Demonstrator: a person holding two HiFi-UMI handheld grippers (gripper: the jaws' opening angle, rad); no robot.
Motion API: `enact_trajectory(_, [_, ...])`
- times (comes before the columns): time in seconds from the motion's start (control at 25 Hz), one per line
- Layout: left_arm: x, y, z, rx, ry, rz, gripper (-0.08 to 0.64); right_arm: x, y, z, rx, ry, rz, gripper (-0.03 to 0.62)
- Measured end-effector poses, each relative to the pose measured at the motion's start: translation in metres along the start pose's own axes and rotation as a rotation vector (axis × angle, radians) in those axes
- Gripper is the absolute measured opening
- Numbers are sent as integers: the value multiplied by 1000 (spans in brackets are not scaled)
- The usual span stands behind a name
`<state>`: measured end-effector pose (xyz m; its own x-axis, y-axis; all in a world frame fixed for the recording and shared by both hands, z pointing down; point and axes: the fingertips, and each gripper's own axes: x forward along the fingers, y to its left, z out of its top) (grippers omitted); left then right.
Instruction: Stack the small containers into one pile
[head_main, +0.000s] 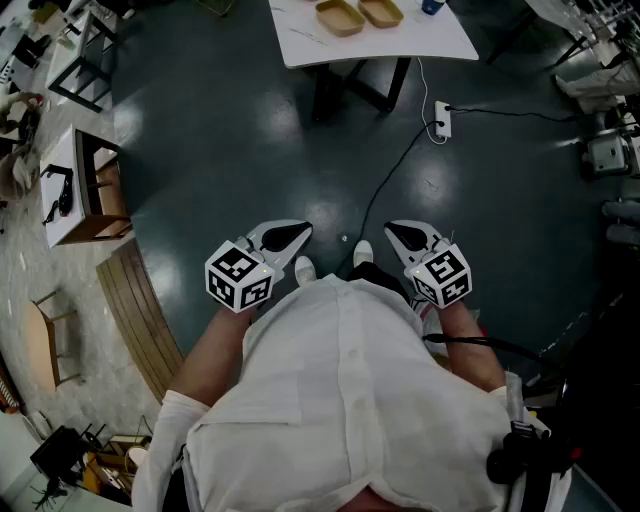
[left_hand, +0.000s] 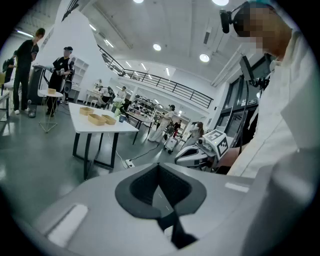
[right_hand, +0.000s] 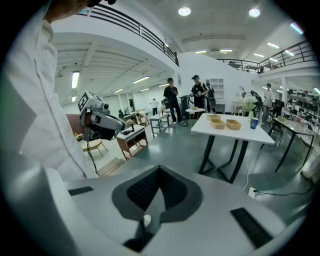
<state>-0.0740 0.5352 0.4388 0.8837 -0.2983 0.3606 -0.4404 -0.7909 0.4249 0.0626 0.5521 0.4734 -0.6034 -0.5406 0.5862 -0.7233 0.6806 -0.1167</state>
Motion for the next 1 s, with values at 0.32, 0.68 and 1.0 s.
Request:
enact_trajectory(0.32, [41,-19,24,6,-2,32,6,-30,-42,1,-2,-30,7,3])
enact_trajectory(0.68, [116,-32,61,18,-29,80,6,-59,-119,-16,8,-37,34,3])
enact_trajectory(1.0, [145,-18,79,-9,-47,135,8,-52,-173,-15,28,-62,37,5])
